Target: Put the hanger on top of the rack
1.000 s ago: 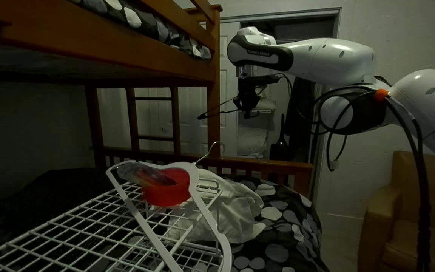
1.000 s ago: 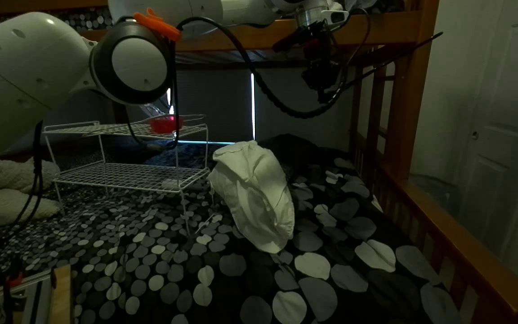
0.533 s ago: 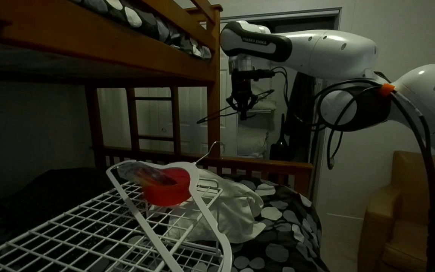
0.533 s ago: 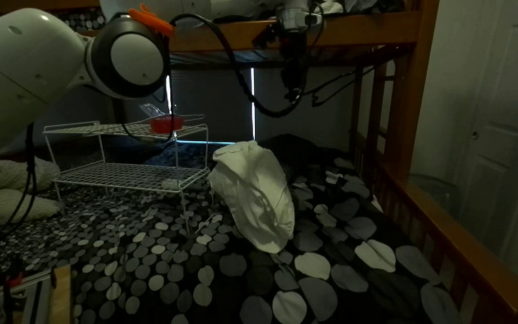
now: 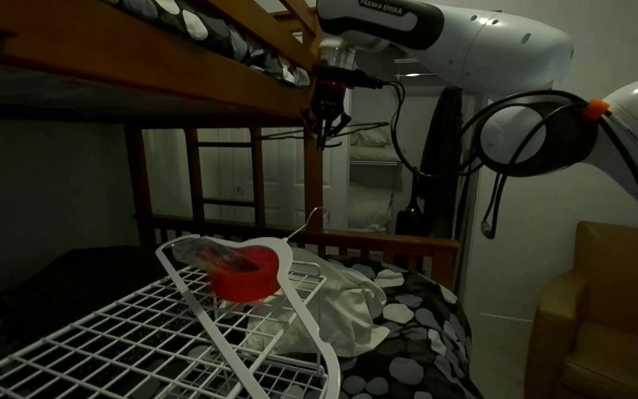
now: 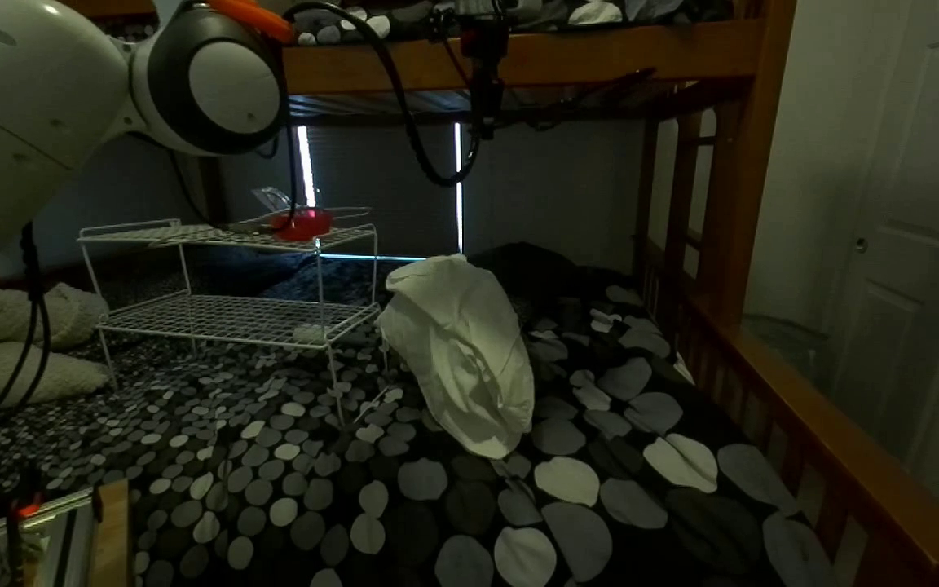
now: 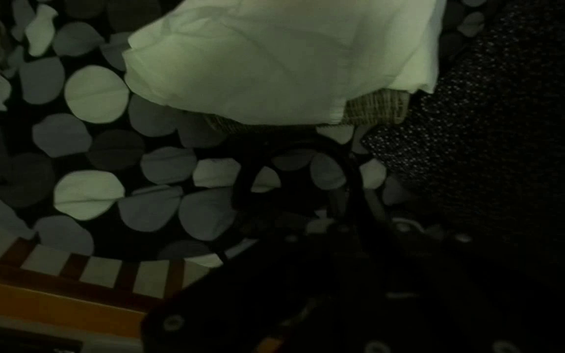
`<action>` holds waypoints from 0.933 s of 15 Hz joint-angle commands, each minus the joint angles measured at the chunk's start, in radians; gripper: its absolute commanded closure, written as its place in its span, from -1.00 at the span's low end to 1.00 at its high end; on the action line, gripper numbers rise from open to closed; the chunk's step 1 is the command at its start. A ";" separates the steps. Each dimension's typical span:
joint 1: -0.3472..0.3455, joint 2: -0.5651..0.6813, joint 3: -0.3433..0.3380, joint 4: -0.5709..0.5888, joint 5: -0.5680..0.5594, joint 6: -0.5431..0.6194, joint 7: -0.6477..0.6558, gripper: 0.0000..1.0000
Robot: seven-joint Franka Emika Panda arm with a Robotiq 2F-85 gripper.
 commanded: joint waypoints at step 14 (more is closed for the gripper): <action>-0.057 -0.067 0.215 -0.061 0.343 -0.102 -0.125 0.96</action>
